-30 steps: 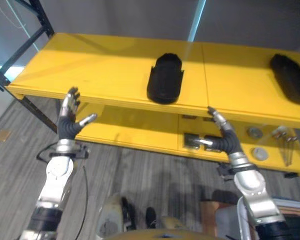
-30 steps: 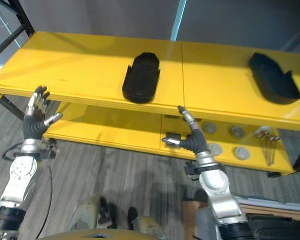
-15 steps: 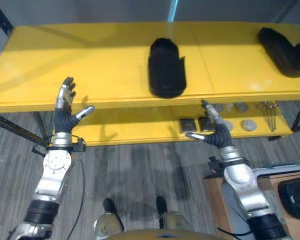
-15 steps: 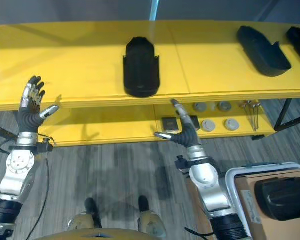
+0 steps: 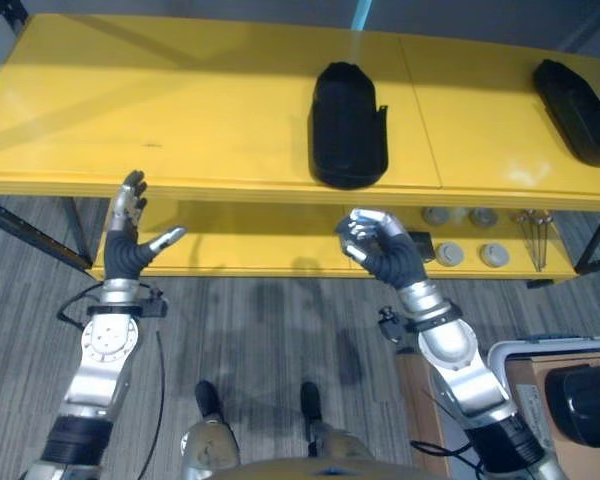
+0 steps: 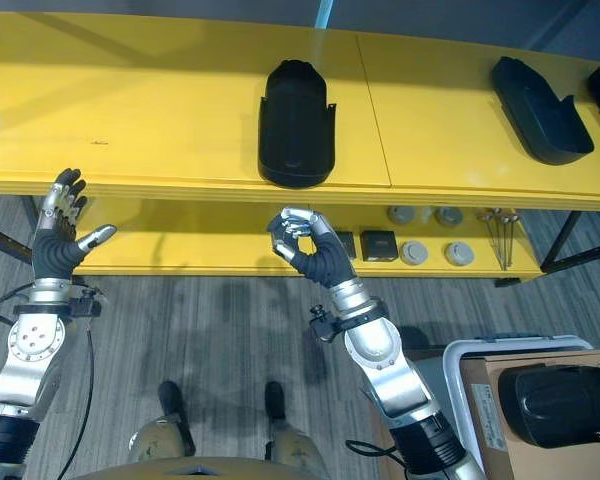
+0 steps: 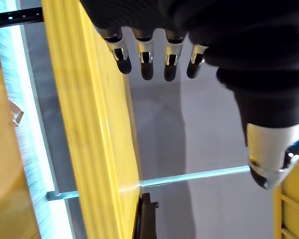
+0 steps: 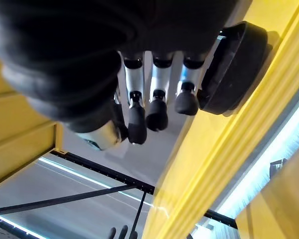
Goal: Move parts from the plastic box to the shelf.
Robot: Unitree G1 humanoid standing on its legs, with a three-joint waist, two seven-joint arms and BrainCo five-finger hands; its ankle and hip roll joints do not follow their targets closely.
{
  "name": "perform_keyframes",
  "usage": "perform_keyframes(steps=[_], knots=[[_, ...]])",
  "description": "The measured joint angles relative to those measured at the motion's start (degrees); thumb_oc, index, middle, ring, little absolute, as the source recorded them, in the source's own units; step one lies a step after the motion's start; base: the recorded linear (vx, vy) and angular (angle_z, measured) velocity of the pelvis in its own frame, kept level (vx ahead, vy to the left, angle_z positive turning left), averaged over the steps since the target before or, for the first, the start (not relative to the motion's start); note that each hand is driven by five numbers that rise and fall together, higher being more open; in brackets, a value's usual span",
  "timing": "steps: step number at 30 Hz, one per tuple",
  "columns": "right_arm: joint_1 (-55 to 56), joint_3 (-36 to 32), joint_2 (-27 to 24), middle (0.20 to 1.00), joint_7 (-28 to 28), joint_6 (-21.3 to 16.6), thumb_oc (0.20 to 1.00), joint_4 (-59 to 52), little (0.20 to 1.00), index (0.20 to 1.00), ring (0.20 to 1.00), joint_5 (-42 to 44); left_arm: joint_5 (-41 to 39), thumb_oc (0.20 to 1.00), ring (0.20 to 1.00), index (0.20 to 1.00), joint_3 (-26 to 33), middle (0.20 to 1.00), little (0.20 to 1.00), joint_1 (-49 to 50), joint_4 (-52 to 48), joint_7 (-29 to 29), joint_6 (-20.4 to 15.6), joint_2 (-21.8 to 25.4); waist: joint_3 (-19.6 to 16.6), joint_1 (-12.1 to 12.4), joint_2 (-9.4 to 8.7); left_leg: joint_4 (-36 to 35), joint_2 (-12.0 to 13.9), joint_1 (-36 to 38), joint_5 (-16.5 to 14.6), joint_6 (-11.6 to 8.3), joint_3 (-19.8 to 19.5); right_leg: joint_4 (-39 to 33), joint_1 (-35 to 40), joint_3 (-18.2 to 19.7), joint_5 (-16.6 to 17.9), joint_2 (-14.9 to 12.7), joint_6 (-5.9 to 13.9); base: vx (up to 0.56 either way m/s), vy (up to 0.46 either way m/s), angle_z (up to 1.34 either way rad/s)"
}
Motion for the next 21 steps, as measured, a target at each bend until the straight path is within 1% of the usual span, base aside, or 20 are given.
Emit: perform_keyframes(steps=[4, 5, 6, 8, 9, 10, 13, 16, 18, 21], knots=[[-4.24, 0.52, -0.35, 0.200, -0.31, 0.72, 0.200, 6.66, 0.200, 0.200, 0.200, -0.12, -1.01, 1.000, 1.000, 1.000, -1.38, 1.000, 1.000, -0.86, -0.19, -0.53, 0.00, -0.10, -0.10, 1.41, 0.61, -0.77, 0.02, -3.02, 1.77, 0.35, -1.50, -0.17, -2.20, -1.48, 0.78, 0.24, -1.04, -0.02, -0.053, 0.19], [-6.26, 0.57, -0.47, 0.200, -0.52, 1.42, 0.200, 8.49, 0.200, 0.200, 0.200, -0.27, -1.19, 1.000, 1.000, 1.000, -1.58, 1.000, 1.000, -1.38, -0.16, -0.61, 0.00, -0.10, -0.11, 2.26, 0.87, -1.23, -0.03, -4.24, 2.54, 0.52, -2.05, -0.16, -3.25, -2.10, 1.04, 0.32, -1.35, 0.03, -0.061, 0.21], [-7.09, 0.51, -0.45, 0.200, -0.59, 1.57, 0.200, 9.16, 0.200, 0.200, 0.200, -0.61, -1.46, 1.000, 1.000, 1.000, -1.75, 1.000, 1.000, -1.49, -0.07, -0.70, 0.01, -0.10, -0.08, 2.03, 1.20, -1.33, -0.06, -4.84, 2.75, 0.56, -2.80, -0.20, -3.45, -2.77, 1.07, 0.30, -1.38, 0.03, -0.041, 0.26], [-7.56, 0.24, -0.46, 0.200, -1.72, 1.88, 0.200, 9.56, 0.200, 0.200, 0.200, -0.70, -1.63, 1.000, 1.000, 1.000, -2.49, 1.000, 1.000, -1.35, 0.29, -0.96, 0.00, -0.06, 0.12, 3.00, 1.96, -1.99, -0.19, -4.93, 3.29, 0.66, -3.09, -0.23, -3.58, -3.13, 1.00, 0.34, -1.27, 0.00, -0.036, 0.13], [-7.56, 0.24, -0.46, 0.200, -1.72, 1.88, 0.200, 9.56, 0.200, 0.200, 0.200, -0.70, -1.63, 1.000, 1.000, 1.000, -2.49, 1.000, 1.000, -1.35, 0.29, -0.96, 0.00, -0.06, 0.12, 3.00, 1.96, -1.99, -0.19, -4.93, 3.29, 0.66, -3.09, -0.23, -3.58, -3.13, 1.00, 0.34, -1.27, 0.01, -0.054, 0.05], [-7.80, 0.07, -0.42, 0.200, -2.73, 1.91, 0.200, 9.68, 0.200, 0.200, 0.200, -0.72, -2.13, 1.000, 1.000, 1.000, -3.11, 1.000, 1.000, -1.11, 0.48, -1.01, 0.02, -0.05, 0.15, 3.80, 2.75, -2.04, -0.22, -5.25, 3.42, 0.58, -3.51, -0.50, -3.55, -3.49, 0.92, 0.31, -1.16, 0.02, -0.035, 0.08], [-8.42, -0.41, -0.70, 0.200, -3.61, 2.04, 0.200, 10.05, 0.200, 0.200, 0.200, -0.75, -2.33, 1.000, 1.000, 1.000, -3.13, 1.000, 1.000, -0.92, 0.48, -1.02, 0.01, -0.06, -0.34, 3.48, 3.74, -2.09, -0.15, -6.96, 3.84, 0.56, -4.69, -0.73, -4.50, -4.57, 0.89, 0.40, -1.12, 0.02, -0.031, 0.15], [-10.18, -1.72, -1.64, 0.200, -5.53, 2.88, 0.200, 10.52, 0.200, 0.200, 0.200, -1.80, -3.27, 1.000, 1.000, 1.000, -3.21, 1.000, 1.000, -0.96, 0.48, -1.07, 0.01, -0.15, -0.23, 3.74, 4.15, -2.25, -0.15, -8.43, 4.33, 0.74, -4.72, -0.89, -5.84, -4.66, 1.81, 0.46, -1.71, 0.02, -0.020, 0.04], [-10.92, -5.07, -1.62, 0.200, -7.64, 3.02, 0.200, 11.97, 0.200, 0.200, 0.200, -2.73, -3.36, 1.000, 1.000, 1.000, -3.26, 1.000, 1.000, -1.11, 0.48, -1.08, 0.01, -0.16, -0.25, 3.70, 4.21, -2.23, -0.15, -9.10, 4.37, 0.77, -5.27, -0.99, -6.20, -5.17, 1.80, 0.49, -1.69, 0.04, -0.031, 0.09], [-13.17, -6.41, -1.68, 0.200, -9.46, 3.01, 0.200, 14.08, 0.200, 0.200, 0.200, -2.80, -3.82, 1.000, 1.000, 1.000, -3.30, 1.000, 1.000, -1.11, 0.60, -1.30, 0.01, -0.15, -0.25, 3.77, 4.21, -2.23, -0.14, -9.54, 4.38, 0.76, -5.39, -1.01, -6.58, -5.33, 1.78, 0.51, -1.67, 0.00, 0.000, 0.00]])
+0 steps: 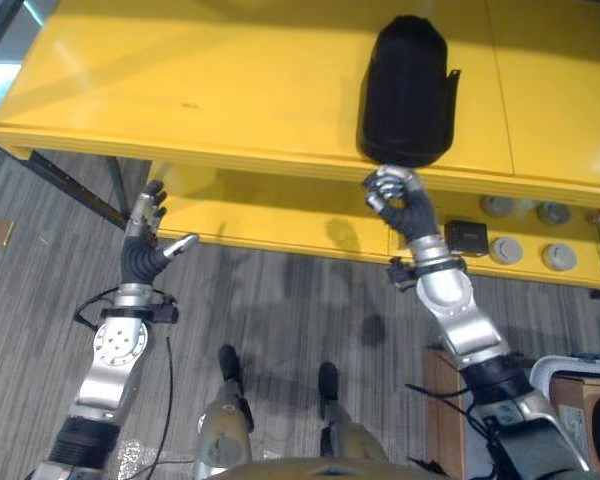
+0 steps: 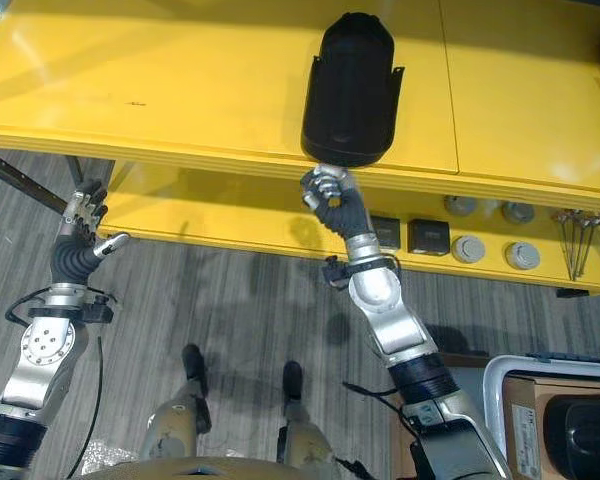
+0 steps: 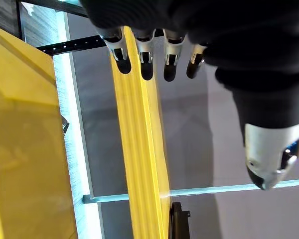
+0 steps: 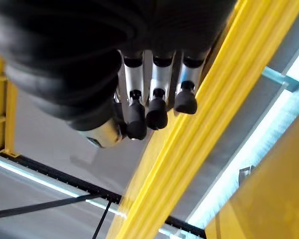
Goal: Move parts from the plastic box to the shelf.
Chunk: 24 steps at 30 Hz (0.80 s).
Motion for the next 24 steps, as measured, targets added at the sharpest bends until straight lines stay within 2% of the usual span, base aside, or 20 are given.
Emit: perform_keyframes(steps=[6, 8, 14, 16, 21, 24], knots=[[-5.57, 1.47, -3.40, 0.200, -0.69, 0.15, 0.200, 6.82, 0.200, 0.200, 0.200, 0.01, -0.04, 1.000, 1.000, 1.000, -0.12, 1.000, 1.000, 0.09, 0.41, -0.92, -0.01, 0.01, 0.00, 0.90, 0.00, -0.01, 0.04, -0.65, 0.00, 0.00, -0.15, 0.00, -0.54, -0.19, -0.17, 0.01, 0.23, 0.05, -0.022, 0.01], [-9.53, 2.06, -6.49, 0.200, -1.00, 0.44, 0.200, 10.92, 0.200, 0.200, 0.200, 0.10, -0.18, 1.000, 1.000, 1.000, -0.21, 1.000, 1.000, 0.63, 0.66, -1.02, -0.01, 0.03, 0.00, 1.16, 0.00, 0.01, 0.03, -1.32, 0.06, 0.00, -0.46, 0.00, -1.03, -0.47, -0.13, 0.02, 0.17, 0.06, -0.013, 0.05], [-15.33, 2.55, -6.95, 0.200, -2.29, 1.09, 0.200, 18.12, 0.200, 0.200, 0.200, 1.46, -1.75, 1.000, 1.000, 1.000, -0.43, 1.000, 1.000, 0.86, 2.19, -1.36, -0.03, 0.39, 0.00, 2.05, 0.00, 0.00, 0.10, -1.49, 0.08, -0.01, -0.53, -0.02, -1.19, -0.55, -0.20, 0.09, 0.26, 0.05, -0.008, 0.01], [-21.39, 3.73, -7.77, 0.200, -2.35, 1.12, 0.200, 24.13, 0.200, 0.200, 0.200, 3.43, -1.78, 1.000, 1.000, 1.000, -0.53, 1.000, 1.000, 0.81, 2.19, -1.39, -0.11, 1.47, 0.00, 2.48, 0.00, 0.00, 0.21, -1.86, 0.14, -0.10, -0.59, -0.03, -1.60, -0.59, -0.36, 0.22, 0.49, 0.05, -0.019, -0.01], [-24.31, 4.21, -9.27, 0.200, -2.76, 1.26, 0.200, 26.00, 0.200, 0.200, 0.200, 4.16, -2.36, 1.000, 1.000, 1.000, -0.65, 1.000, 1.000, 0.59, 2.21, -1.39, -0.14, 1.74, 0.00, 3.76, 0.00, -0.05, 0.24, -3.31, 0.44, -0.05, -0.75, -0.01, -2.89, -0.75, 0.10, 0.30, -0.10, 0.04, 0.003, 0.02], [-26.67, 4.64, -9.26, 0.200, -3.50, 1.31, 0.200, 28.95, 0.200, 0.200, 0.200, 5.57, -3.03, 1.000, 1.000, 1.000, -1.05, 1.000, 1.000, -0.02, 2.22, -1.39, -0.15, 1.75, 0.00, 3.74, 0.00, -0.11, 0.22, -3.28, 0.44, -0.05, -0.75, -0.01, -2.86, -0.80, 0.09, 0.28, -0.10, 0.01, 0.012, 0.00]])
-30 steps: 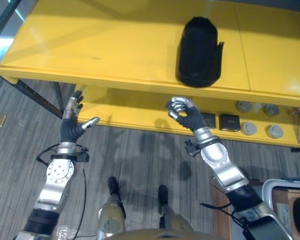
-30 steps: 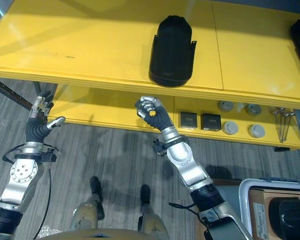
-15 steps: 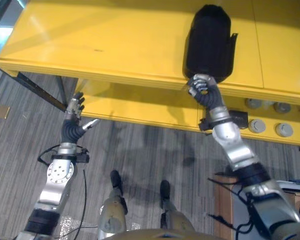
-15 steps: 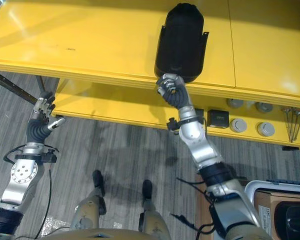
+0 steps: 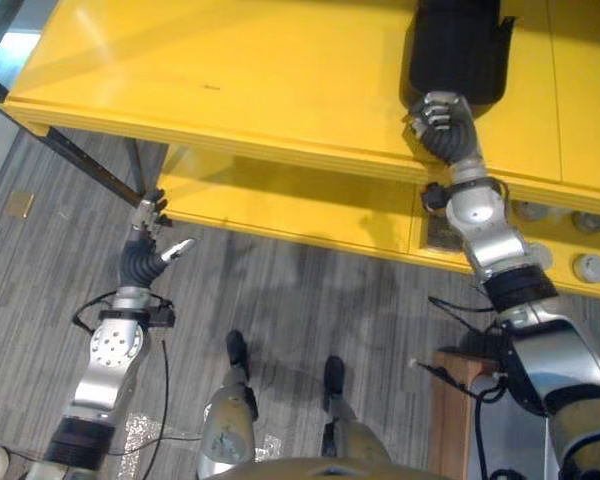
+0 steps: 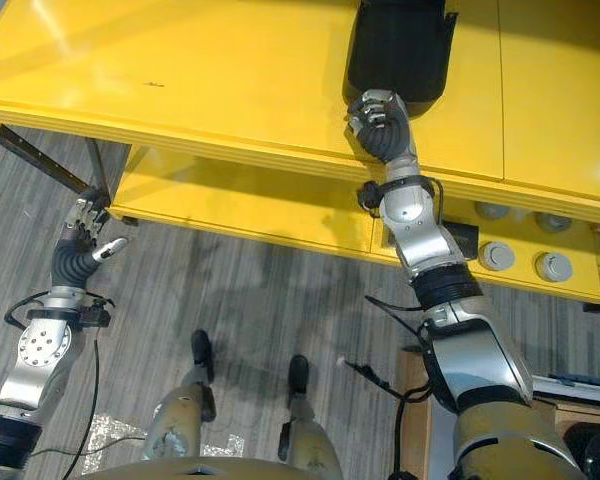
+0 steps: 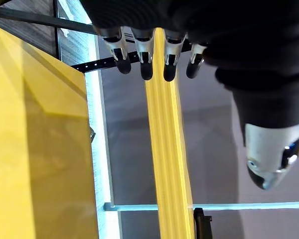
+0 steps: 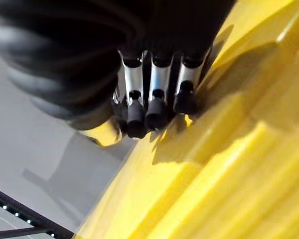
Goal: Move parts from the plastic box to the shelf.
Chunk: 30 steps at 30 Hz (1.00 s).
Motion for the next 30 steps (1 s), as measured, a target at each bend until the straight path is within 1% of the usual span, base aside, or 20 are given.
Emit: perform_keyframes(steps=[5, 8, 11, 12, 13, 14, 15, 16, 18, 19, 21, 22, 23, 24, 25, 26, 27, 28, 29, 30], knots=[[-0.52, 0.03, 0.10, 0.200, -0.13, 0.10, 0.200, 1.11, 0.200, 0.200, 0.200, 0.21, -0.91, 1.000, 1.000, 1.000, -1.29, 1.000, 1.000, -0.87, 0.00, -0.30, 0.00, 0.00, 0.00, -0.18, 0.00, 0.00, 0.01, 0.06, 0.00, 0.00, 0.11, 0.00, -0.02, 0.06, 0.00, 0.01, 0.00, 0.00, 0.021, -0.01], [0.93, 0.01, 0.64, 0.200, -0.24, 0.19, 0.200, -0.47, 0.200, 0.200, 0.200, 1.62, -0.91, 1.000, 1.000, 1.000, -1.40, 1.000, 1.000, -1.62, -0.01, -0.62, 0.01, -0.03, -0.01, -0.86, 0.02, 0.01, -0.01, 0.32, 0.01, 0.01, 0.20, 0.13, 0.04, 0.14, 0.01, 0.01, 0.00, -0.01, 0.049, -0.01], [11.60, -2.56, 1.35, 0.200, -0.21, 0.71, 0.200, -14.57, 0.200, 0.200, 0.200, 1.44, -0.69, 1.000, 1.000, 1.000, -1.62, 1.000, 1.000, -2.06, -0.15, -0.54, 0.07, -0.14, -0.01, -1.31, 0.03, -0.19, -0.08, 1.66, 0.00, 0.01, 0.42, 0.52, 0.89, 0.16, -0.18, -0.08, 0.24, -0.01, 0.049, -0.04], [16.45, -4.25, 2.32, 0.200, 0.00, 0.67, 0.200, -20.00, 0.200, 0.200, 0.200, 1.14, -0.65, 1.000, 1.000, 1.000, -1.58, 1.000, 1.000, -1.99, -0.31, -0.53, 0.07, -0.15, -0.02, -1.51, 0.04, -0.48, -0.15, 2.28, 0.00, 0.01, 0.48, 0.53, 1.35, 0.16, -0.36, -0.11, 0.49, 0.00, 0.071, -0.03], [23.17, -7.32, 4.67, 0.200, 0.53, 0.54, 0.200, -26.91, 0.200, 0.200, 0.200, 0.93, -0.21, 1.000, 1.000, 1.000, -1.51, 1.000, 1.000, -2.06, -0.45, -0.43, 0.08, -0.30, -0.02, -1.93, 0.05, -0.71, -0.21, 2.94, -0.01, 0.00, 0.53, 0.54, 1.95, 0.17, -0.43, -0.12, 0.56, 0.02, 0.109, -0.01], [33.05, -11.67, 9.10, 0.831, 1.49, -0.51, 0.831, -36.60, 0.831, 0.831, 0.831, 0.83, 0.37, 1.000, 1.000, 1.000, -1.33, 1.000, 1.000, -1.87, -0.69, -0.20, 0.09, -0.88, -0.02, -3.02, 0.04, -0.77, -0.28, 3.86, -0.05, 0.00, 0.54, 0.86, 2.59, 0.21, -0.53, -0.19, 0.68, 0.02, 0.087, -0.01], [38.43, -13.33, 10.24, 1.000, 2.57, -1.33, 1.000, -40.84, 1.000, 1.000, 1.000, 0.76, 0.92, 1.000, 1.000, 1.000, -0.85, 1.000, 1.000, -1.50, -0.94, -0.29, 0.17, -1.40, -0.02, -3.97, 0.04, -0.74, -0.46, 4.38, -0.15, 0.03, 0.70, 1.19, 3.00, 0.22, -0.74, -0.38, 0.87, 0.03, 0.101, -0.04], [43.21, -14.71, 10.37, 1.000, 3.96, -2.32, 1.000, -43.29, 1.000, 1.000, 1.000, 0.74, 1.44, 1.000, 1.000, 1.000, -0.42, 1.000, 1.000, -0.69, -1.27, -0.40, 0.26, -1.61, -0.01, -5.30, 0.03, -0.77, -0.66, 5.49, -0.44, 0.08, 0.95, 1.29, 3.87, 0.27, -0.76, -0.56, 0.90, 0.02, 0.081, -0.09], [48.07, -16.31, 10.46, 1.000, 5.65, -2.78, 1.000, -43.65, 1.000, 1.000, 1.000, 1.19, 2.10, 1.000, 1.000, 1.000, 0.34, 1.000, 1.000, 1.16, -1.55, -0.62, 0.68, -1.77, 0.03, -8.37, -0.37, -0.73, -0.82, 8.12, -1.75, -0.24, 2.06, 1.69, 5.49, 0.56, -1.27, -0.72, 1.50, 0.01, 0.119, -0.28], [53.29, -19.54, 11.93, 1.000, 7.88, -3.38, 1.000, -45.05, 1.000, 1.000, 1.000, 1.70, 3.37, 1.000, 1.000, 1.000, 1.29, 1.000, 1.000, 2.41, -1.56, -0.79, 0.86, -2.68, -0.09, -10.56, -0.68, -0.52, -1.06, 10.84, -2.44, -0.46, 3.32, 2.22, 7.08, 1.64, -1.61, -0.85, 1.72, -0.04, 0.140, -0.53], [56.36, -20.67, 11.78, 1.000, 9.24, -3.82, 1.000, -44.67, 1.000, 1.000, 1.000, 2.28, 3.96, 1.000, 1.000, 1.000, 2.64, 1.000, 1.000, 3.66, -1.97, -0.81, 1.14, -2.43, -0.08, -11.10, -1.31, -0.53, -0.87, 13.27, -3.25, -0.52, 5.86, 3.31, 7.35, 3.84, -2.41, -1.09, 2.12, -0.02, 0.166, -0.63], [57.75, -21.15, 12.07, 1.000, 10.00, -4.03, 1.000, -44.48, 1.000, 1.000, 1.000, 2.37, 4.59, 1.000, 1.000, 1.000, 3.04, 1.000, 1.000, 3.45, -1.98, -0.70, 1.24, -2.57, -0.08, -13.07, -1.88, 0.39, -0.96, 13.75, -3.87, -0.85, 6.78, 3.33, 7.18, 4.73, -2.33, -1.19, 1.98, 0.00, 0.176, -0.58], [58.63, -21.88, 13.55, 1.000, 11.46, -4.56, 1.000, -43.43, 1.000, 1.000, 1.000, 2.73, 5.49, 1.000, 1.000, 1.000, 3.51, 1.000, 1.000, 3.54, -2.05, -0.71, 1.26, -2.43, -0.22, -14.03, -2.50, 1.23, -0.81, 14.61, -4.86, -1.40, 8.42, 3.58, 7.07, 6.42, -2.79, -1.33, 1.74, -0.01, 0.176, -0.66], [59.46, -21.85, 14.70, 1.000, 12.02, -4.45, 1.000, -42.23, 1.000, 1.000, 1.000, 3.45, 6.07, 1.000, 1.000, 1.000, 3.62, 1.000, 1.000, 3.61, -2.06, -0.66, 1.31, -2.43, -0.31, -14.67, -2.99, 2.39, -0.59, 15.55, -6.02, -1.06, 9.87, 3.77, 7.11, 6.97, -2.92, -1.31, 1.49, -0.10, 0.094, -0.77], [60.56, -21.91, 15.20, 1.000, 12.61, -4.31, 1.000, -41.95, 1.000, 1.000, 1.000, 3.46, 6.34, 1.000, 1.000, 1.000, 3.60, 1.000, 1.000, 3.60, -2.19, -0.67, 1.33, -2.48, -0.53, -15.55, -3.29, 2.64, -0.49, 16.32, -6.64, -0.92, 11.18, 4.52, 6.78, 7.53, -2.71, -1.33, 1.84, -0.07, 0.062, -0.81], [62.30, -21.98, 15.89, 1.000, 12.82, -4.31, 1.000, -41.93, 1.000, 1.000, 1.000, 3.40, 7.17, 1.000, 1.000, 1.000, 3.55, 1.000, 1.000, 3.40, -2.59, -0.71, 1.33, -2.41, -0.84, -17.41, -3.77, 2.97, -0.58, 17.33, -7.09, -1.07, 13.07, 5.00, 6.50, 9.18, -2.60, -1.21, 2.03, -0.07, 0.047, -0.95], [63.89, -21.84, 16.57, 1.000, 12.88, -4.21, 1.000, -41.79, 1.000, 1.000, 1.000, 3.39, 7.22, 1.000, 1.000, 1.000, 3.62, 1.000, 1.000, 3.15, -2.70, -0.71, 1.31, -2.27, -1.39, -18.11, -4.28, 3.84, -0.14, 17.60, -7.99, -1.12, 15.29, 5.64, 6.20, 11.04, -2.21, -1.11, 2.37, -0.04, 0.008, -1.00], [65.57, -21.94, 16.62, 1.000, 12.84, -3.96, 1.000, -41.74, 1.000, 1.000, 1.000, 3.34, 7.73, 1.000, 1.000, 1.000, 3.20, 1.000, 1.000, 2.35, -2.57, -0.88, 1.43, -2.10, -1.55, -19.89, -5.07, 4.98, -0.05, 18.15, -8.66, -0.97, 16.85, 5.55, 5.75, 11.45, -1.37, -1.10, 2.82, -0.06, -0.009, -1.02], [65.59, -22.01, 16.66, 1.000, 12.86, -3.84, 1.000, -41.32, 1.000, 1.000, 1.000, 2.21, 8.24, 1.000, 1.000, 1.000, 2.90, 1.000, 1.000, 1.81, -2.55, -0.70, 1.44, -1.89, -1.83, -21.45, -5.79, 7.31, 0.62, 18.56, -9.40, -1.29, 18.78, 7.25, 4.75, 13.10, -0.72, -0.18, 2.02, -0.03, -0.046, -1.05], [65.53, -21.91, 16.86, 1.000, 12.79, -3.77, 1.000, -39.86, 1.000, 1.000, 1.000, 0.82, 8.28, 1.000, 1.000, 1.000, 2.85, 1.000, 1.000, 1.82, -2.36, -0.73, 1.51, -1.35, -2.10, -21.90, -6.42, 9.66, 1.76, 19.37, -10.97, -1.54, 21.09, 9.16, 3.60, 14.52, -0.55, 0.95, 2.07, -0.02, -0.024, -1.33]])
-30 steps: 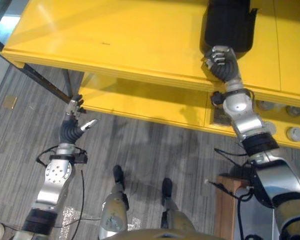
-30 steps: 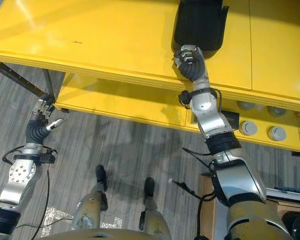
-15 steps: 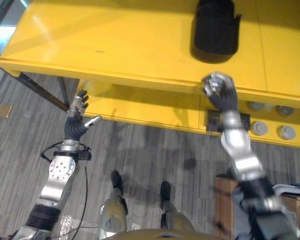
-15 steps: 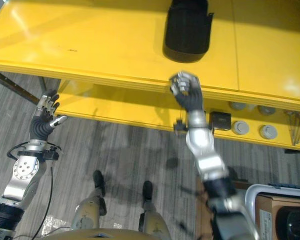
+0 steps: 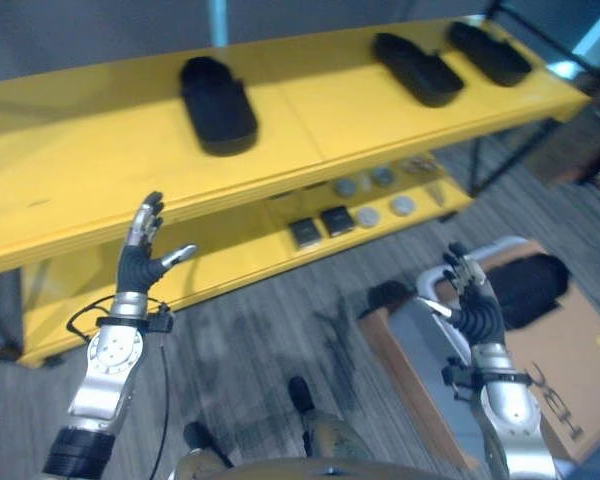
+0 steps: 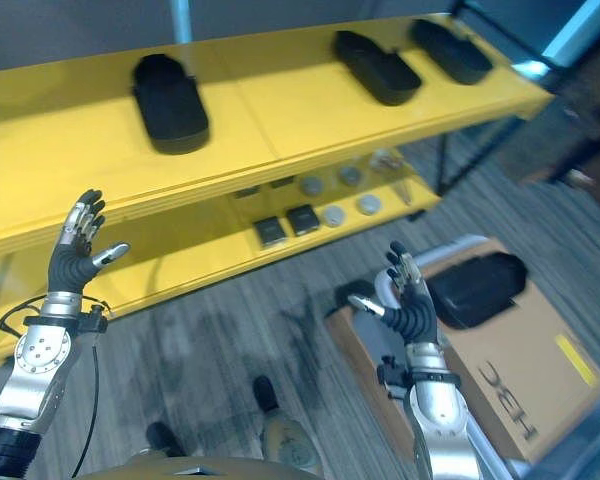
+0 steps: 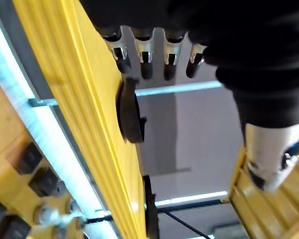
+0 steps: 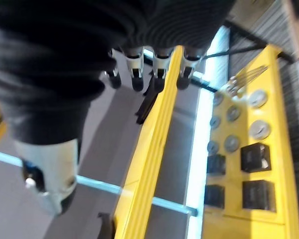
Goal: Move parts from the plastic box to the shelf.
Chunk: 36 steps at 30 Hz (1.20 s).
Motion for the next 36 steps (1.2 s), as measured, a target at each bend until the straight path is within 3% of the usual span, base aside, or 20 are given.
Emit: perform_keyframes(steps=[2, 3, 4, 5, 8, 11, 12, 13, 15, 16, 17, 19, 21, 22, 25, 26, 28, 31, 34, 36], knots=[[-0.53, -1.06, -0.48, 1.000, -0.24, 0.08, 1.000, 1.65, 1.000, 1.000, 1.000, -2.09, 0.07, 1.000, 1.000, 1.000, -1.62, 1.000, 1.000, -1.74, 0.58, -0.47, 0.40, 0.22, 0.19, -1.35, 0.36, 7.80, 4.08, 0.48, -5.18, -0.70, 3.15, 3.07, -1.24, -0.51, -0.09, 1.54, -0.11, 0.01, -0.087, -1.31], [-0.03, -1.71, -0.91, 1.000, -0.30, 0.32, 1.000, 2.05, 1.000, 1.000, 1.000, -2.07, 0.17, 1.000, 1.000, 1.000, -2.37, 1.000, 1.000, -2.79, 0.62, -0.84, 0.41, 0.12, 0.16, -1.46, 0.55, 8.83, 4.44, 0.70, -6.24, -0.62, 3.69, 2.73, -1.15, -0.60, -0.20, 1.55, -0.32, 0.03, -0.171, -0.77], [0.75, -1.88, -1.08, 1.000, -0.38, 0.65, 1.000, 1.84, 1.000, 1.000, 1.000, -2.69, 0.25, 1.000, 1.000, 1.000, -2.14, 1.000, 1.000, -3.83, 0.15, -1.14, 0.30, -0.12, 0.21, -2.56, 0.56, 10.59, 4.39, 2.07, -7.77, -2.52, 4.70, 3.99, -2.54, -2.65, -0.37, 2.21, 0.05, 0.10, -0.249, -1.41], [-0.78, -0.61, -1.36, 1.000, -0.20, 0.76, 1.000, 1.95, 1.000, 1.000, 1.000, -4.41, -0.12, 1.000, 1.000, 1.000, -0.25, 1.000, 1.000, -2.21, 0.17, -0.88, 0.13, -0.57, 0.38, -0.36, -0.09, 10.48, 4.83, 6.88, -8.46, -3.24, 10.70, 6.33, -4.59, -8.74, -0.96, 1.78, -0.79, 0.10, -0.217, -1.61], [-0.33, -0.37, -0.94, 1.000, -0.36, 0.53, 1.000, 1.52, 1.000, 1.000, 1.000, -4.52, -0.15, 1.000, 1.000, 1.000, 0.37, 1.000, 1.000, -0.94, 1.41, -0.87, 0.61, -3.83, 0.06, -0.43, 1.96, 9.28, 5.61, 11.33, -9.08, -3.94, 13.78, 5.48, -1.43, -12.03, -1.17, 1.31, -0.85, 0.23, -0.240, -0.84], [4.38, -0.83, -1.01, 1.000, -0.20, 0.57, 1.000, 2.13, 1.000, 1.000, 1.000, -4.49, -0.22, 1.000, 1.000, 1.000, -1.38, 1.000, 1.000, -1.18, 1.90, -1.40, 0.45, -5.05, -1.52, -1.46, 5.13, 7.28, 7.01, 12.97, -7.46, -5.17, 12.00, 7.46, -1.32, -12.00, -2.09, 5.84, -2.14, 0.29, -0.214, -0.29], [4.65, -1.33, -1.02, 1.000, -0.19, 0.54, 1.000, 2.29, 1.000, 1.000, 1.000, -4.46, -0.22, 1.000, 1.000, 1.000, -1.39, 1.000, 1.000, -1.09, 2.51, -1.47, 0.72, -5.75, -1.94, -1.68, 5.03, 7.74, 7.50, 14.46, -7.23, -5.60, 11.97, 9.66, -1.12, -11.97, -3.78, 6.36, -3.11, 0.24, -0.224, -0.14], [4.44, -1.55, -1.34, 1.000, -0.20, 0.56, 1.000, 2.49, 1.000, 1.000, 1.000, -4.41, -0.28, 1.000, 1.000, 1.000, -1.83, 1.000, 1.000, -0.82, 2.79, -1.47, 0.82, -6.15, -1.84, -1.03, 6.28, 9.11, 8.50, 15.02, -6.31, -6.34, 11.66, 11.37, -0.85, -12.24, -5.31, 7.35, -5.08, 0.38, -0.389, -0.20], [4.86, -1.60, -2.74, 1.000, -0.08, 0.52, 1.000, 4.11, 1.000, 1.000, 1.000, -4.39, -0.30, 1.000, 1.000, 1.000, -2.66, 1.000, 1.000, -0.73, 4.45, -1.70, 0.95, -6.00, -3.10, -0.08, 6.90, 14.90, 11.61, 15.39, -6.48, -6.34, 8.51, 13.56, 0.16, -12.27, -7.55, 8.29, -6.27, 0.18, -0.287, -0.57], [4.37, -1.85, -4.48, 1.000, 0.07, 0.70, 1.000, 6.42, 1.000, 1.000, 1.000, -4.37, -0.71, 1.000, 1.000, 1.000, -2.74, 1.000, 1.000, -0.72, 4.85, -1.56, 1.21, -5.40, -3.16, 3.61, 8.40, 28.23, 15.55, 11.49, -2.93, -5.23, -0.85, 16.02, 0.04, -9.74, -8.46, 10.48, -11.60, 0.04, -0.153, -1.01], [3.41, -1.99, -5.71, 1.000, 0.07, 1.32, 1.000, 6.54, 1.000, 1.000, 1.000, -4.36, -0.90, 1.000, 1.000, 1.000, -2.14, 1.000, 1.000, -0.33, 4.65, -1.32, 1.22, -5.72, -3.46, 4.98, 8.88, 31.77, 16.71, 9.25, 0.55, -5.88, -5.36, 16.18, 0.21, -9.32, -9.23, 11.09, -11.98, -0.02, -0.127, -0.96], [1.87, -1.90, -8.59, 1.000, -0.06, 2.06, 1.000, 6.26, 1.000, 1.000, 1.000, -4.38, -1.28, 1.000, 1.000, 1.000, -1.61, 1.000, 1.000, -0.05, 4.62, -1.26, 1.57, -6.25, -3.34, 5.10, 9.17, 37.56, 12.29, 1.68, 2.07, -5.10, -17.45, 14.20, 0.91, -7.29, -8.21, 9.56, -13.71, -0.04, 0.022, -0.14], [-1.39, -0.58, -11.15, 1.000, -0.15, 2.89, 1.000, 6.07, 1.000, 1.000, 1.000, -4.63, -1.72, 1.000, 1.000, 1.000, -0.81, 1.000, 1.000, 0.44, 4.46, -1.02, 1.51, -6.83, -2.05, 7.40, 7.50, 35.50, 2.23, -0.59, -4.90, -2.08, -22.09, 12.59, 1.86, -3.52, -5.74, 6.36, -11.12, 0.07, 0.149, -0.50], [-4.10, 0.23, -12.64, 1.000, -0.25, 3.04, 1.000, 6.45, 1.000, 1.000, 1.000, -6.15, -2.50, 1.000, 1.000, 1.000, -0.31, 1.000, 1.000, 0.81, 4.44, -1.00, 1.47, -8.45, -1.67, 7.73, 8.17, 28.27, -1.57, -1.90, -7.47, -1.79, -23.66, 9.67, 4.45, -2.82, -6.15, 6.17, -9.86, -0.01, 0.184, -0.61], [-7.57, 1.27, -12.47, 1.000, -0.88, 3.44, 1.000, 6.35, 1.000, 1.000, 1.000, -7.38, -2.51, 1.000, 1.000, 1.000, 0.14, 1.000, 1.000, -0.30, 4.42, -0.48, 0.77, -8.91, -1.20, 8.67, 7.55, 17.96, -2.29, -6.57, -8.10, -0.87, -24.47, 9.80, 3.70, -1.96, -7.70, 6.25, -11.63, -0.01, 0.127, -0.13], [-9.02, 1.33, -12.68, 1.000, -2.04, 3.53, 1.000, 6.66, 1.000, 1.000, 1.000, -8.11, -2.59, 1.000, 1.000, 1.000, 0.10, 1.000, 1.000, -1.18, 4.47, 0.05, 0.31, -8.86, -0.73, 9.71, 6.81, 8.88, -3.04, -7.36, -7.90, 0.54, -24.06, 9.57, 2.25, -2.16, -7.43, 4.98, -10.95, 0.07, 0.123, -0.42], [-10.81, 0.85, -11.76, 1.000, -2.86, 3.63, 1.000, 8.14, 1.000, 1.000, 1.000, -8.74, -3.01, 1.000, 1.000, 1.000, 0.11, 1.000, 1.000, -1.89, 4.97, 0.07, 0.40, -9.26, 2.00, 9.50, 5.63, 7.00, -2.26, -7.40, -7.14, 1.14, -22.32, 9.02, 2.49, -2.86, -5.58, 3.67, -8.90, 0.06, 0.123, -0.23], [-8.49, -0.26, -11.78, 1.000, -5.72, 4.47, 1.000, 8.45, 1.000, 1.000, 1.000, -10.38, -3.33, 1.000, 1.000, 1.000, -1.62, 1.000, 1.000, -2.39, 4.27, -0.50, 0.37, -9.46, 2.24, 7.38, 9.78, 7.53, -2.09, -6.14, -7.16, 2.01, -18.94, 7.22, 2.48, -4.06, -6.07, 4.31, -7.17, 0.02, 0.076, 0.05], [-8.98, -0.28, -9.49, 1.000, -7.42, 5.36, 1.000, 9.57, 1.000, 1.000, 1.000, -11.00, -3.57, 1.000, 1.000, 1.000, -1.47, 1.000, 1.000, -2.95, 4.30, -1.29, 0.72, -7.22, 3.49, 7.26, 8.61, 0.64, -7.12, -5.78, -2.24, 5.25, -17.15, 5.61, 0.13, -0.66, -4.62, 1.47, -3.04, -0.02, 0.029, -0.15], [-10.42, -0.28, -9.52, 1.000, -8.48, 5.86, 1.000, 11.76, 1.000, 1.000, 1.000, -11.00, -3.59, 1.000, 1.000, 1.000, -1.70, 1.000, 1.000, -2.52, 4.31, -1.37, 0.85, -7.29, 3.68, 7.43, 8.26, -0.97, -8.96, -5.81, -1.42, 6.29, -16.41, 3.73, 0.08, -0.25, -4.14, -0.03, -1.96, -0.06, 0.023, 0.06]])
